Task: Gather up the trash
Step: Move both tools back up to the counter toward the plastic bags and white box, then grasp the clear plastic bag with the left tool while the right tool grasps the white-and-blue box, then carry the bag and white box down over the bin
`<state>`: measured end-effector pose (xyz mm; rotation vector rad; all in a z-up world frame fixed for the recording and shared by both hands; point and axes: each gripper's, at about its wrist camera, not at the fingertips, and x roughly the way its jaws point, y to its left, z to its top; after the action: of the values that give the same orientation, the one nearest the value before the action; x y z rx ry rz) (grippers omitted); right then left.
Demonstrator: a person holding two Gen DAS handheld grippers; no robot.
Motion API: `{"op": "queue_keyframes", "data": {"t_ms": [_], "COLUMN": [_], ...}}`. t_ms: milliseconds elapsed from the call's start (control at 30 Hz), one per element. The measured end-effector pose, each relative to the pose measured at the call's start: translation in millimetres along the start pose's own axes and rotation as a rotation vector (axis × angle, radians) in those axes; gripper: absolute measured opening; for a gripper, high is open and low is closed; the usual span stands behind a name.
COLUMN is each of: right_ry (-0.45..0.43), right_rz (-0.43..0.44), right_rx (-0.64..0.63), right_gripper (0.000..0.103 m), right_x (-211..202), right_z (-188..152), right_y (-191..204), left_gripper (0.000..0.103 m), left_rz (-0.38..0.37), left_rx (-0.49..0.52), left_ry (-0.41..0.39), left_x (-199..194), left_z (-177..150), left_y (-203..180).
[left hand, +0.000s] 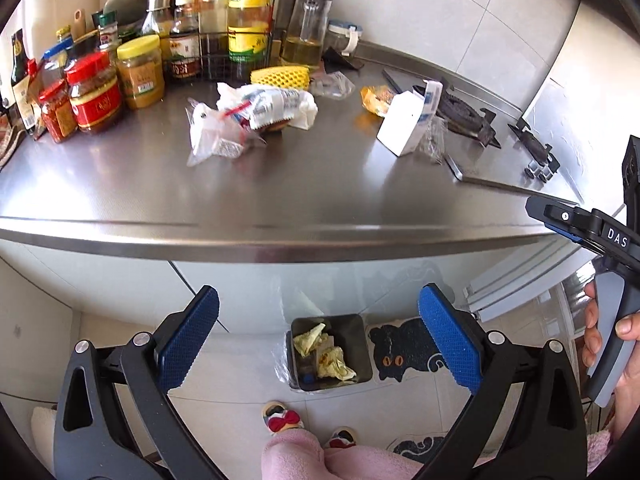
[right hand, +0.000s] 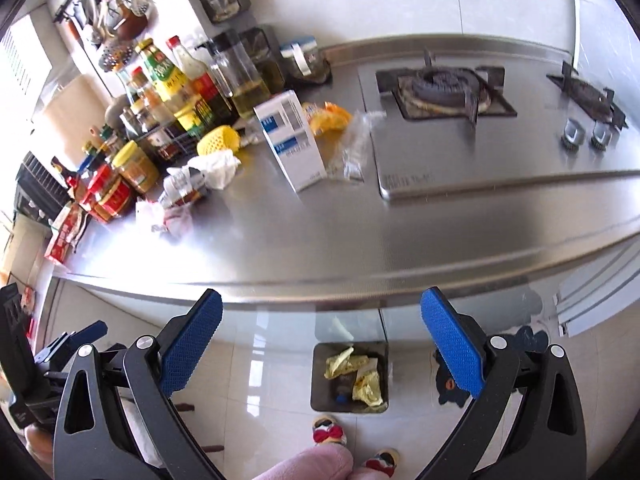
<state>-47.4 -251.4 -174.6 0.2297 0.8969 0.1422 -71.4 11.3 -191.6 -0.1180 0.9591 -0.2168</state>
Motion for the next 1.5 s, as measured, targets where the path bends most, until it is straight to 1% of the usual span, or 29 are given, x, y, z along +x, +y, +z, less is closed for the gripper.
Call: {"op": "queue_keyframes", "data": {"t_ms": [100,233,400,433,500,567,633,733,867,967,1033,1100,1167,1200,1233,1267,1300,1333,1367,1400,1467,1500], "right_ry": [-0.022,-0.047,-0.076,-0.083,-0.092,-0.097,-0.102,-0.104,-0.07,-0.069,-0.07,-0.058,-0.042,-0.03,-0.014,0.002,0.018,0.015,0.011,0.014,0.011,0.002], "right_rz": [0.019,-0.02,-0.031,-0.035,-0.052,-0.073,-0.092,-0.099,-0.119,-0.122,-0.126,-0.121,-0.125,-0.122,-0.119,-0.118,-0.114,-0.107,-0.106,-0.096,-0.078,-0.074], "right_rx": [-0.009,-0.04,-0.085,-0.091,-0.101,-0.115,-0.127,-0.102,-0.085,-0.096,-0.116,-0.132,-0.15,-0.157,-0.16,-0.163,-0.167,-0.167,-0.167,-0.165,-0.154,-0.152], "right_gripper": [0.1,0.1,0.1,0.1,0.099,0.099,0.099,0.099,0.099,0.099,0.099,0.099,0.095,0.088,0.077,0.07,0.053,0.051,0.05,0.049,0.047,0.047], "right_x": [7,17,35,39,49,60,72,88,111,121,127,133,141,145,149,154,158,159,159,159,156,152], "right_z": [20,40,58,61,68,74,78,85,93,97,99,100,99,99,98,98,96,95,94,94,93,93], "right_y": [9,24,36,38,41,43,43,39,37,41,44,47,50,51,52,53,54,54,55,55,55,55], "left_gripper": [0.095,0.095,0.094,0.094,0.087,0.084,0.083,0.083,0.083,0.082,0.075,0.065,0.061,0.055,0.05,0.038,0.028,0.026,0.018,0.013,0.007,0.006], "left_rz": [0.012,0.03,0.045,0.041,0.039,0.041,0.042,0.05,0.045,0.041,0.037,0.023,0.01,0.0,-0.012,-0.025,-0.038,-0.041,-0.047,-0.054,-0.062,-0.061], "left_rx": [-0.014,-0.031,-0.058,-0.074,-0.097,-0.107,-0.114,-0.115,-0.126,-0.122,-0.119,-0.118,-0.112,-0.109,-0.105,-0.1,-0.096,-0.092,-0.087,-0.089,-0.091,-0.085], "left_ry": [-0.022,-0.046,-0.071,-0.068,-0.056,-0.036,-0.019,0.003,0.03,0.042,0.057,0.077,0.092,0.099,0.109,0.115,0.119,0.118,0.114,0.112,0.101,0.094], "left_x": [-2,-3,6,10,20,32,43,60,80,92,100,107,113,116,118,121,122,123,124,123,120,118], "left_z": [18,41,67,72,80,88,95,104,113,118,121,122,122,122,122,121,120,119,119,119,119,119], "left_y": [16,36,67,74,87,97,105,114,123,127,130,132,132,132,131,129,128,126,125,124,122,119]}}
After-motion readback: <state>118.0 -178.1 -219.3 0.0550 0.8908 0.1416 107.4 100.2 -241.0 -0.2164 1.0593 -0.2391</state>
